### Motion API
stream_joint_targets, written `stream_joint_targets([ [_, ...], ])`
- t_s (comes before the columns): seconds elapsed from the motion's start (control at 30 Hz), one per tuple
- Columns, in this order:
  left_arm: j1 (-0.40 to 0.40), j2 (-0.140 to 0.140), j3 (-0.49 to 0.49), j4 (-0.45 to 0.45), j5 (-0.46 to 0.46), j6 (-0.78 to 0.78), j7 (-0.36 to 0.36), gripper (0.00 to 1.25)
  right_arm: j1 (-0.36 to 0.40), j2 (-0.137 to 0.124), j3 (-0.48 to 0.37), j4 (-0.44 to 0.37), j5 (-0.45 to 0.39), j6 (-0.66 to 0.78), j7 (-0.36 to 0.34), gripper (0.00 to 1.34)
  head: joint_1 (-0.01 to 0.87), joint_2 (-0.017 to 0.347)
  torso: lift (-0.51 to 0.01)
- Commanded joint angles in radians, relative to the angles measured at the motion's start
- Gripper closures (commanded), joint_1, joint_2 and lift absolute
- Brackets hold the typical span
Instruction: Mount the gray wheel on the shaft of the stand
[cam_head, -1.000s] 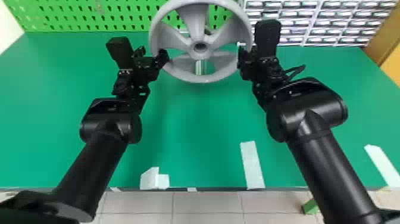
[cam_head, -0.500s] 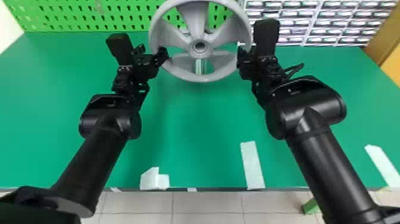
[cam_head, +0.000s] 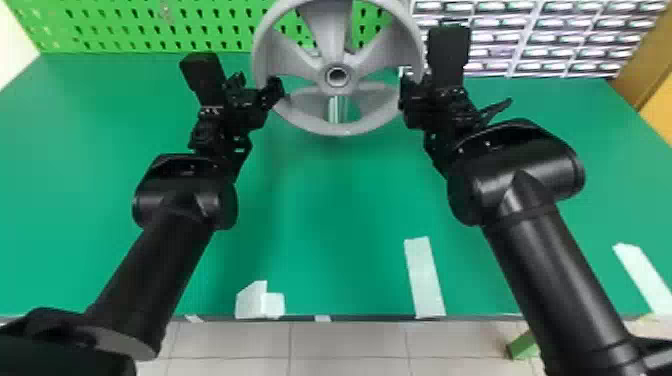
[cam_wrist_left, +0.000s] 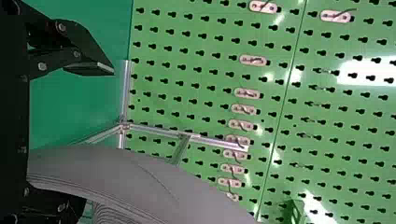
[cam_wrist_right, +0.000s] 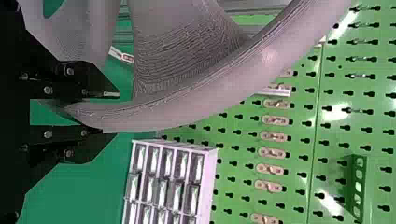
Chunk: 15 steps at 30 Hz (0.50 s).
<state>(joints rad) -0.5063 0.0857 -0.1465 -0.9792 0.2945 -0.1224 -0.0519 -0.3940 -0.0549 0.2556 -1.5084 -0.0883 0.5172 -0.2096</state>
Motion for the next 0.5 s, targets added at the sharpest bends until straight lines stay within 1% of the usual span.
stream_joint_targets([
  [0.0,-0.005,-0.003,-0.008,0.002,0.002,0.001,0.098,0.57,-0.006,0.007,0.002,0.008,0.004,0.001,-0.185,1.21,0.865,0.052,-0.101],
  [0.33,-0.021,-0.023,0.005,0.024,-0.020,-0.011,0.116,0.57,-0.023,0.017,0.016,0.043,0.002,-0.022,-0.185,1.20,0.865,0.052,-0.101],
  [0.47,-0.028,-0.023,0.002,0.036,-0.020,-0.011,0.116,0.57,-0.029,0.018,0.017,0.053,0.001,-0.022,-0.185,1.20,0.865,0.052,-0.101],
])
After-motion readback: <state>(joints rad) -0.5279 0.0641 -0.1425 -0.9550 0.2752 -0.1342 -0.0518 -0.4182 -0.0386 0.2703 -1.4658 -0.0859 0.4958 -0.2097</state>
